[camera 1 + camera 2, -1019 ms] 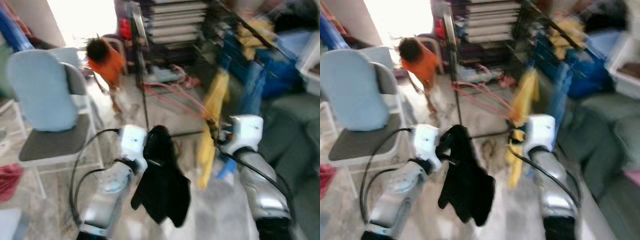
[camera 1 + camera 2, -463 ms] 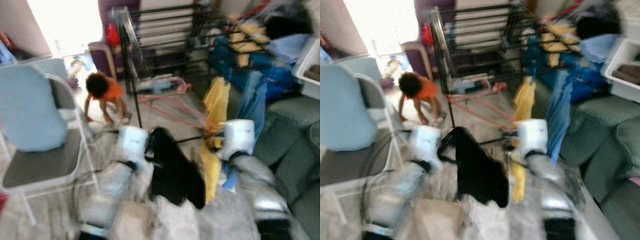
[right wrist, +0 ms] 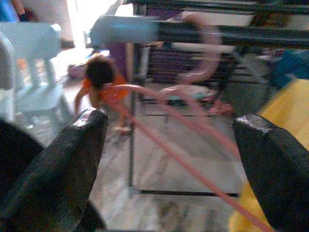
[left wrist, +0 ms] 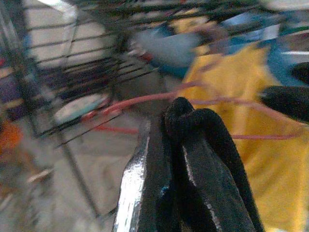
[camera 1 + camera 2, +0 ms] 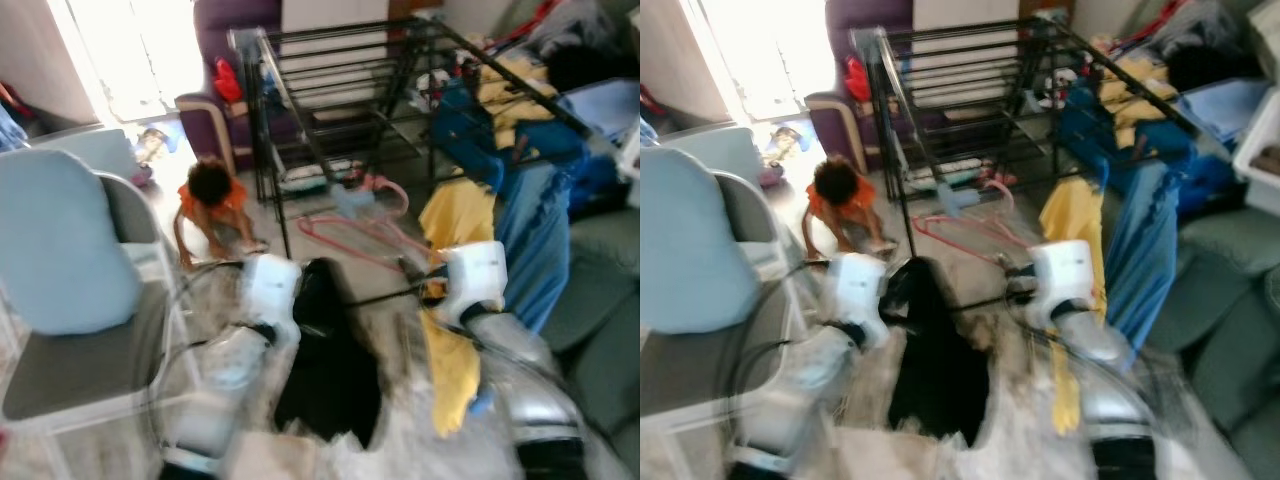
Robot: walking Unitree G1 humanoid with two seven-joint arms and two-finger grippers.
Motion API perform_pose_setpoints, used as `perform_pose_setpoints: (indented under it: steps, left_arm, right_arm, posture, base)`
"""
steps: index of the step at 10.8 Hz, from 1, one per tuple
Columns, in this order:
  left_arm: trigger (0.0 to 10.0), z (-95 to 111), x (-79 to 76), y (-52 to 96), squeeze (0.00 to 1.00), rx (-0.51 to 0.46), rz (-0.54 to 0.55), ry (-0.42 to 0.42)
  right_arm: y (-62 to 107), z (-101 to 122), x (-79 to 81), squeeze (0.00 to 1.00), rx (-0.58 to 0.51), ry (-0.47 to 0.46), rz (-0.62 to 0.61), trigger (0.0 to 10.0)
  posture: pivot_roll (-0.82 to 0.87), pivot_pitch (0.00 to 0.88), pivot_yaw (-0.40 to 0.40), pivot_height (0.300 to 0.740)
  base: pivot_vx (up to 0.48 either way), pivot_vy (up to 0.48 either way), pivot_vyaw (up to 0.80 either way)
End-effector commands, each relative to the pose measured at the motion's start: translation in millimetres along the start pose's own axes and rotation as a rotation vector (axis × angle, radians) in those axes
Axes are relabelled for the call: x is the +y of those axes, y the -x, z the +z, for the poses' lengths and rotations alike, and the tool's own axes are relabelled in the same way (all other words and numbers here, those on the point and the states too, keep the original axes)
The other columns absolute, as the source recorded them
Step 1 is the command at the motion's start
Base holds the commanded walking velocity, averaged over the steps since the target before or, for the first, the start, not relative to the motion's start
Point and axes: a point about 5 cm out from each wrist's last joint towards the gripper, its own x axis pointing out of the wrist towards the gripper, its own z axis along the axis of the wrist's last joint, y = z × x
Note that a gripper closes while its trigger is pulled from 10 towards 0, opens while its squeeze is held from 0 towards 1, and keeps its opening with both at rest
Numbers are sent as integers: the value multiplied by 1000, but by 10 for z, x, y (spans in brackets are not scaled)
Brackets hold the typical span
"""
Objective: Hang hanger
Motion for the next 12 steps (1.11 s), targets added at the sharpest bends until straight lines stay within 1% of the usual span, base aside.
perform_pose_setpoints:
  steps: [1, 2, 5, 8, 9, 10, 11, 12]
  left_arm:
    - [10000, 95, -76, -56, 0, -41, -29, -3]
    - [10000, 114, -94, -49, 0, -61, -37, 23]
    - [10000, 116, -133, -47, 0, -57, -60, 28]
    - [10000, 110, -133, -46, 0, -50, -57, 28]
    - [10000, 100, -135, -42, 0, -40, -62, 24]
    - [10000, 97, -133, -38, 0, -36, -67, 22]
    - [10000, 89, -141, -30, 0, -30, -76, 19]
    - [10000, 82, -152, -28, 0, -23, -85, 15]
  right_arm:
    - [25, 24, -130, 0, 2, 40, -44, 10000]
    - [27, 13, -162, 0, 11, 54, -51, 10000]
    - [51, -65, -272, 0, 72, 118, -118, 10000]
    - [78, -126, -336, 0, 120, 108, -94, 10000]
    - [103, -180, -476, 0, 187, 144, -34, 10000]
    - [112, -188, -595, 0, 217, 176, -26, 10000]
    - [99, -165, -764, 0, 244, 208, -22, 10000]
    - [86, -172, -812, 0, 265, 234, 1, 10000]
  posture:
    - [-94, 0, 21, 740]
    - [-94, 0, 21, 740]
    - [-96, 0, 17, 740]
    - [-96, 0, 17, 740]
    - [-95, 0, 17, 740]
    - [-94, 0, 19, 740]
    - [-92, 0, 20, 740]
    - [-91, 0, 22, 740]
  base:
    - [472, 0, 0]
    - [0, 0, 0]
    - [0, 0, 0]
    - [0, 0, 0]
    - [0, 0, 0]
    - [0, 0, 0]
    - [0, 0, 0]
    - [0, 0, 0]
